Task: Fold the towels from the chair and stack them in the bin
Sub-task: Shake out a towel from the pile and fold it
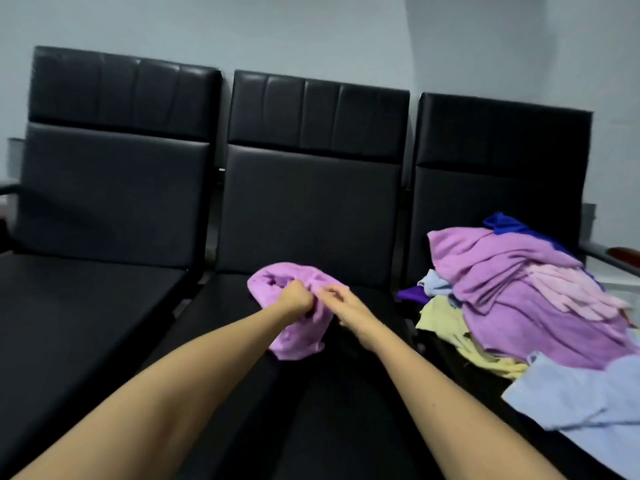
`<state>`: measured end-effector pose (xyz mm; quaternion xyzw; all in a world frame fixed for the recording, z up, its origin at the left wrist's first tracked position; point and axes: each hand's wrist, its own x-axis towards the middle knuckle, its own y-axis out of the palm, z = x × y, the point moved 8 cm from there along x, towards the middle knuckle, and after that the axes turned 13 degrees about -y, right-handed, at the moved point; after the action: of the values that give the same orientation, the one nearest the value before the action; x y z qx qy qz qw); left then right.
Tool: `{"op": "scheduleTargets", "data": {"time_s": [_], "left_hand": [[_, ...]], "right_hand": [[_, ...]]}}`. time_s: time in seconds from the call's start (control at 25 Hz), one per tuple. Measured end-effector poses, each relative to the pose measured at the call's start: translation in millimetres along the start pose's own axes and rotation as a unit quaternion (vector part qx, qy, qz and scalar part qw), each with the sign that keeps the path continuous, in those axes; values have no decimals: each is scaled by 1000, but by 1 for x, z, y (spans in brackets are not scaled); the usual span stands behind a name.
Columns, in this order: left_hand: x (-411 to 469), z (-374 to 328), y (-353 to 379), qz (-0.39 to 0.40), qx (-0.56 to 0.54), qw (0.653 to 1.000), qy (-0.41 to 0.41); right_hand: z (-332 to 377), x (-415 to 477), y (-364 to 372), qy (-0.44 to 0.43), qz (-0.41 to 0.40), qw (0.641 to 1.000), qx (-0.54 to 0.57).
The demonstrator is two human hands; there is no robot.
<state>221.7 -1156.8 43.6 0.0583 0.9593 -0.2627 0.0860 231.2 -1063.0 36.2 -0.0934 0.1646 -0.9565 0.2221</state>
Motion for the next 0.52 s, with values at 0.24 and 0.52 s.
{"op": "scheduleTargets", "data": {"time_s": [0.24, 0.52], "left_hand": [[-49, 7, -15, -272, -52, 955, 104], [-56, 85, 0, -178, 121, 977, 5]], "right_hand": [[-49, -29, 13, -25, -168, 984, -49], [-41, -20, -10, 95, -268, 911, 299]]}}
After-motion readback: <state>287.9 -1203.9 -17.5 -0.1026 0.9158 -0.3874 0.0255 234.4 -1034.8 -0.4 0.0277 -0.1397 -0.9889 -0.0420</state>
